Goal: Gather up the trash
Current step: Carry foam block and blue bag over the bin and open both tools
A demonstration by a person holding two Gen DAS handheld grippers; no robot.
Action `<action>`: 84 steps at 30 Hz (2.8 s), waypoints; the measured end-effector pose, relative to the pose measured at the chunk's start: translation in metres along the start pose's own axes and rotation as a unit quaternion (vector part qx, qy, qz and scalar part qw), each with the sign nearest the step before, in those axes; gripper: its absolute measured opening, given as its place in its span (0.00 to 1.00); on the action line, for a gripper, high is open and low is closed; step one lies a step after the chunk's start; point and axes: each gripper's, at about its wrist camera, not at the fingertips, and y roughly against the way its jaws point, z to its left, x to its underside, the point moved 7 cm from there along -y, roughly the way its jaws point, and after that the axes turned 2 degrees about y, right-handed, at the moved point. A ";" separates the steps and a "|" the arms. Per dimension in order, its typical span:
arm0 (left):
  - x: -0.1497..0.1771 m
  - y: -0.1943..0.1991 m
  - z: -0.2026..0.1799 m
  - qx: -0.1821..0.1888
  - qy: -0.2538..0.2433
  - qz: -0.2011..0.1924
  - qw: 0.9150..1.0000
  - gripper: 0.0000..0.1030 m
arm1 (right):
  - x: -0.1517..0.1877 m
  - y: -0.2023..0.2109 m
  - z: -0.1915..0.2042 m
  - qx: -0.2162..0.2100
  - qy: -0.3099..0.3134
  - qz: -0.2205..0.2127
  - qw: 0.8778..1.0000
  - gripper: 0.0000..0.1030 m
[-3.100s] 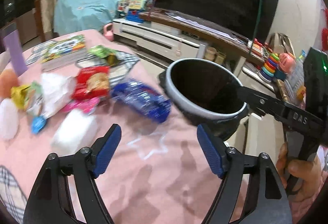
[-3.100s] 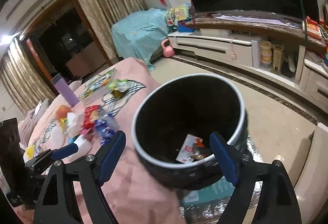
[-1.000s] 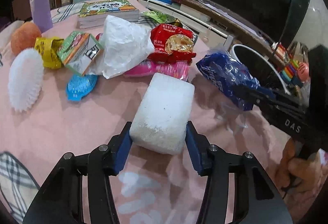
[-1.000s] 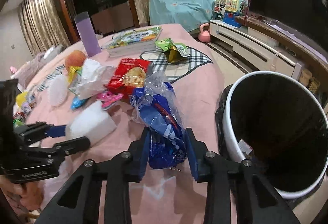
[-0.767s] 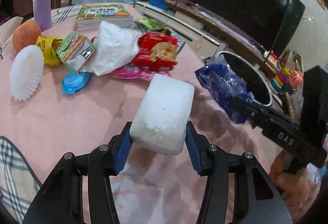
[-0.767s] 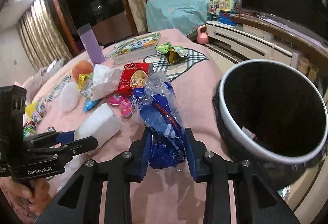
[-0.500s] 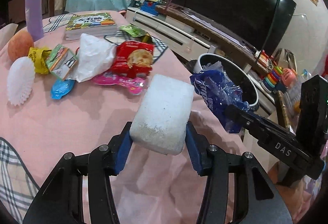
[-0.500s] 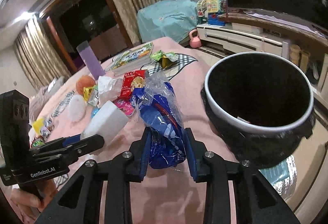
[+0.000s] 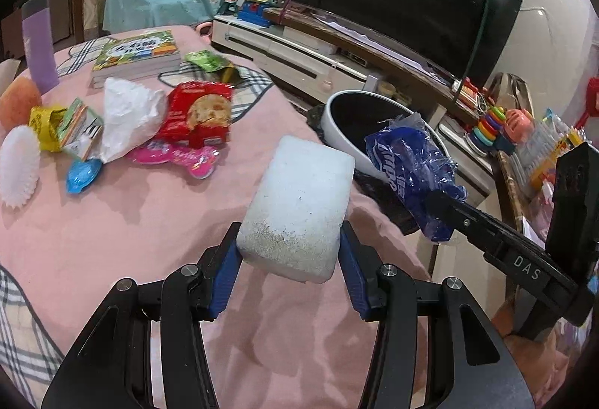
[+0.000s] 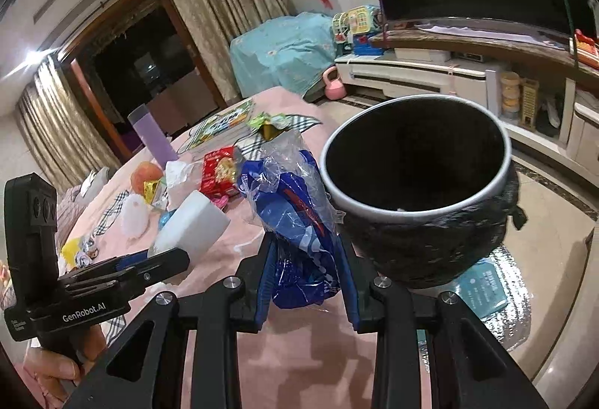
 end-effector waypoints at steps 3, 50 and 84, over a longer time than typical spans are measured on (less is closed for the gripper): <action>-0.005 -0.003 -0.010 0.002 -0.011 0.000 1.000 0.48 | -0.003 0.006 -0.008 0.005 -0.005 -0.007 1.000 0.31; -0.066 -0.069 -0.087 0.010 -0.080 0.013 0.997 0.48 | -0.049 0.009 -0.083 0.073 -0.018 -0.007 0.997 0.31; -0.085 -0.119 -0.109 0.002 -0.120 0.054 0.991 0.53 | -0.073 -0.025 -0.109 0.100 -0.004 0.043 0.994 0.34</action>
